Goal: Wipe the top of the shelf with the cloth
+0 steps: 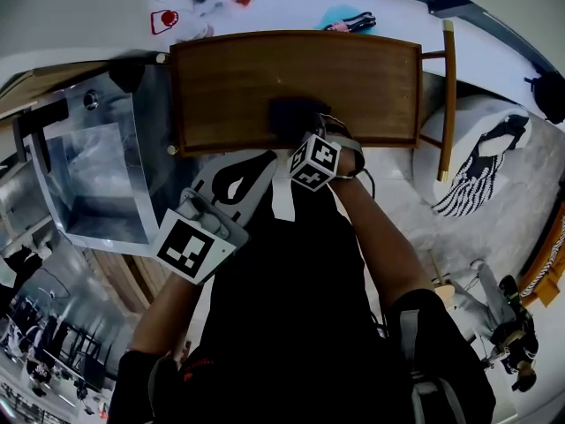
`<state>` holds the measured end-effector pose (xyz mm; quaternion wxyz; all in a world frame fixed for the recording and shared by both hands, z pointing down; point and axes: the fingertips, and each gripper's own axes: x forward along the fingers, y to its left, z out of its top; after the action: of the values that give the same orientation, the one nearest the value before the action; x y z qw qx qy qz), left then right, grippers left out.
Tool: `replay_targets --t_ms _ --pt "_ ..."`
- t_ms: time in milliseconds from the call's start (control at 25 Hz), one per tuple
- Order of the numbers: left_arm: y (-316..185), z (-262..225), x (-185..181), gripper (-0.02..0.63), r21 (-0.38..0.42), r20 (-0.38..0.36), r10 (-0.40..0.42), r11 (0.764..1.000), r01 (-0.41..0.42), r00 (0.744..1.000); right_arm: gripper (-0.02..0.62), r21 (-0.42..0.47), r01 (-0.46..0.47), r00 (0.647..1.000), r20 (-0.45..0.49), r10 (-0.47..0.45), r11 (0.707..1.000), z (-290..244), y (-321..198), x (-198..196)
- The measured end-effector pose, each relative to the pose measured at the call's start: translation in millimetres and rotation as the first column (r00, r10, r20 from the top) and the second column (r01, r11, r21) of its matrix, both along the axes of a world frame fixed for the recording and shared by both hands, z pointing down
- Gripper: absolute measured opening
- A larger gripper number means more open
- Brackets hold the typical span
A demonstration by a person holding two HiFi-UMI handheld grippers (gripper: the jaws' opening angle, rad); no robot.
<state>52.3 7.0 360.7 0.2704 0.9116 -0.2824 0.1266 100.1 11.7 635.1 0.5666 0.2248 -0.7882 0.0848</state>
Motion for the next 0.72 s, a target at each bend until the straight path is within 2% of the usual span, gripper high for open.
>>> replay_targets --t_ms 720 --pt "3 -1 74 0.023 0.008 0.005 0.097 0.995 -0.097 0.995 0.04 0.02 -0.153 0.988 -0.034 0.154 0.988 0 -1 110"
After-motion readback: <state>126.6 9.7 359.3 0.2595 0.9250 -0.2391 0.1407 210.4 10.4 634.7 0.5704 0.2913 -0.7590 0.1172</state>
